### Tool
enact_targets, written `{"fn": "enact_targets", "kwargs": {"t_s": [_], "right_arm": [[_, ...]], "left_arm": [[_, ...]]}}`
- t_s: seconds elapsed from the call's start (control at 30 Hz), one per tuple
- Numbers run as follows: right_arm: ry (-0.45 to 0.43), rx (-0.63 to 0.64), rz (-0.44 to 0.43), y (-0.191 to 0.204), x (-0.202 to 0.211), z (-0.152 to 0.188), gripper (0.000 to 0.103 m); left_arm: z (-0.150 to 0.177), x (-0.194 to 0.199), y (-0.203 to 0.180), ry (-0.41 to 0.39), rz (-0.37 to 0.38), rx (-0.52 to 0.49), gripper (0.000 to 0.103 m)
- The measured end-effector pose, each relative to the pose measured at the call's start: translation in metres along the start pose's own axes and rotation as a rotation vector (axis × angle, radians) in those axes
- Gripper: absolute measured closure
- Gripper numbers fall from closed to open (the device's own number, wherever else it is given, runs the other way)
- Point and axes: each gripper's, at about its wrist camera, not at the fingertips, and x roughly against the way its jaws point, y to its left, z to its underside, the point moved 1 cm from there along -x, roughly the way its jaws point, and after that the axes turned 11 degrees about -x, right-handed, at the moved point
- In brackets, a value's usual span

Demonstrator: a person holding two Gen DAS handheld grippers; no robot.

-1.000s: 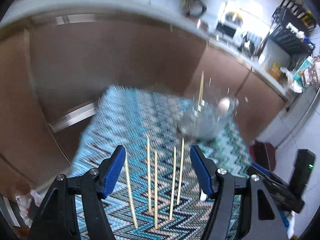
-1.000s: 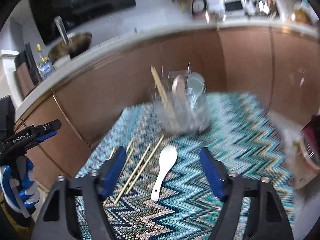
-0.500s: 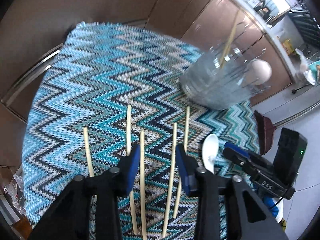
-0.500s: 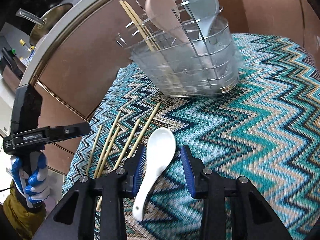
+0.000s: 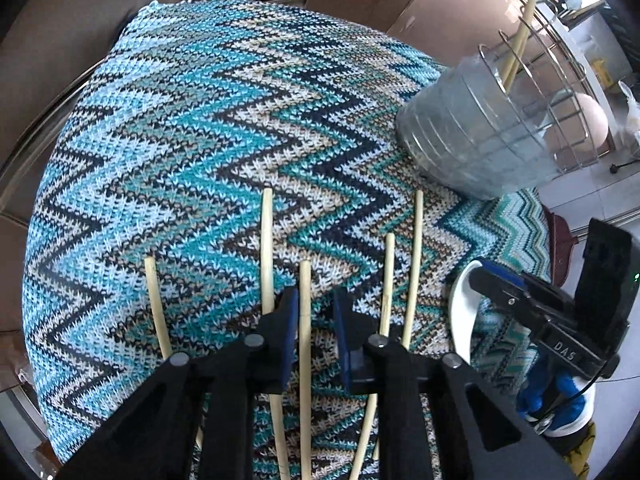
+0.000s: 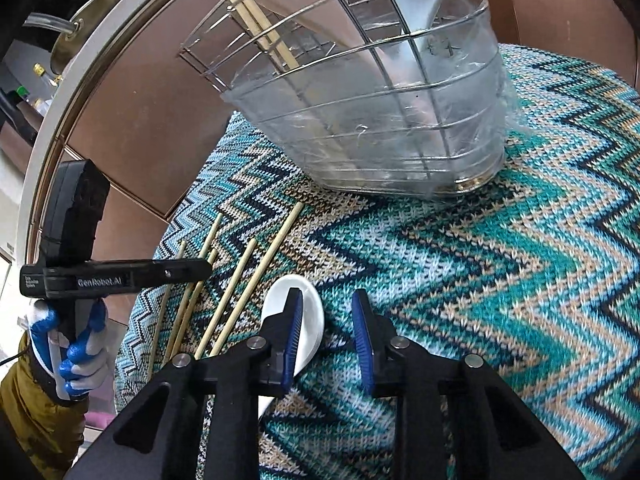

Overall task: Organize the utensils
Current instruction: 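Grasp a wooden chopstick with the left gripper while the right grasps a white spoon, then lift the chopstick with the left gripper while the right lifts the spoon over the holder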

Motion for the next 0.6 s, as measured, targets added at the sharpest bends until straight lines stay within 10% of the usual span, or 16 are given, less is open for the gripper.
{"fn": "enact_targets", "kwargs": {"t_s": [0.1, 0.6], "right_arm": [[0.026, 0.037, -0.002, 0.006, -0.003, -0.001, 0.096], [-0.153, 0.188, 0.115, 0.061, 0.073, 0.04, 0.098]], "left_arm": [[-0.001, -0.002, -0.003, 0.003, -0.017, -0.006, 0.094], [0.036, 0.074, -0.02, -0.22, -0.017, -0.006, 0.098]]}}
